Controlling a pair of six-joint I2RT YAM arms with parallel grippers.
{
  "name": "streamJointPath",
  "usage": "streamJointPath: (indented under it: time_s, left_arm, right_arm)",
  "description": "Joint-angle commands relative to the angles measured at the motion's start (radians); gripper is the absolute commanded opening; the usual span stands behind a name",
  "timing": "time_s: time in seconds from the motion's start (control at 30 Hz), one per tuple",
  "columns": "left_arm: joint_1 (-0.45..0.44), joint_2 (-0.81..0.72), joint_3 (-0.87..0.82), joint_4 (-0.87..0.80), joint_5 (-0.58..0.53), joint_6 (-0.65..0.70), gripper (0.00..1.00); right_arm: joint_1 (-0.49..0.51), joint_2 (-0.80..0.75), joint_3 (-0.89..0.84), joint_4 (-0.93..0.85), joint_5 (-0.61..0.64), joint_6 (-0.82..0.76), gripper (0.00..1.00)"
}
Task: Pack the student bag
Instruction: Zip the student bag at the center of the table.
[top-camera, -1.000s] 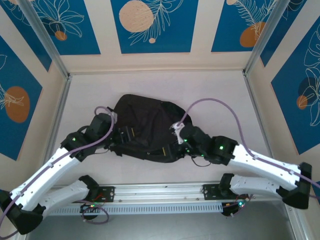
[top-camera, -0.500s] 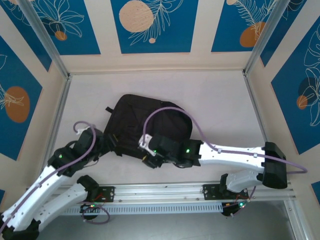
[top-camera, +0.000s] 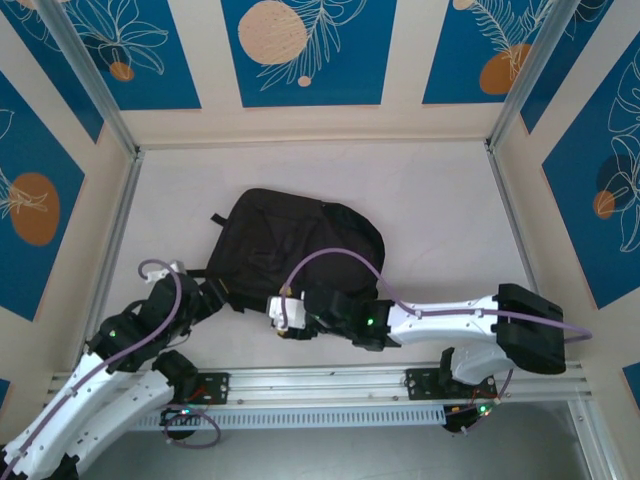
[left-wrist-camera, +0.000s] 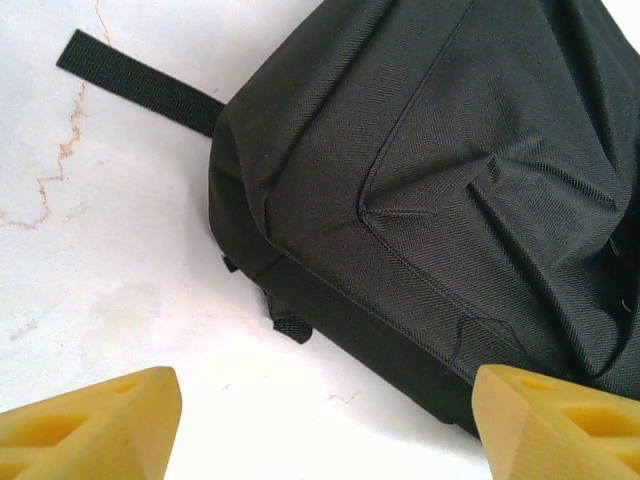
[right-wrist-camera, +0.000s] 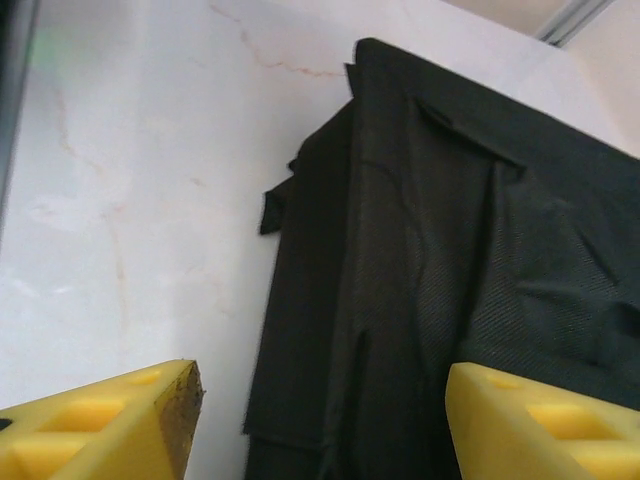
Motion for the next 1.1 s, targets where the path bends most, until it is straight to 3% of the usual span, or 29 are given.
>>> streamJointPath:
  time_s: [0.0, 0.17, 0.57, 1.07]
  left_arm:
    - [0.009, 0.001, -0.009, 0.016, -0.034, 0.045, 0.77]
    - [0.009, 0.008, -0.018, 0.024, -0.039, 0.048, 0.77]
    - [0.009, 0.079, -0.089, 0.117, 0.028, -0.003, 0.77]
    - [0.008, 0.182, -0.135, 0.297, 0.1, -0.064, 0.77]
  right_arm:
    - [-0.002, 0.057, 0.049, 0.039, 0.044, -0.031, 0.58]
    - [-0.005, 0.096, 0.056, 0.046, 0.087, 0.002, 0.47]
    - [0.029, 0.005, 0.011, 0.051, 0.174, 0.044, 0.03]
    - [0.027, -0.055, -0.065, 0.051, 0.101, 0.154, 0.0]
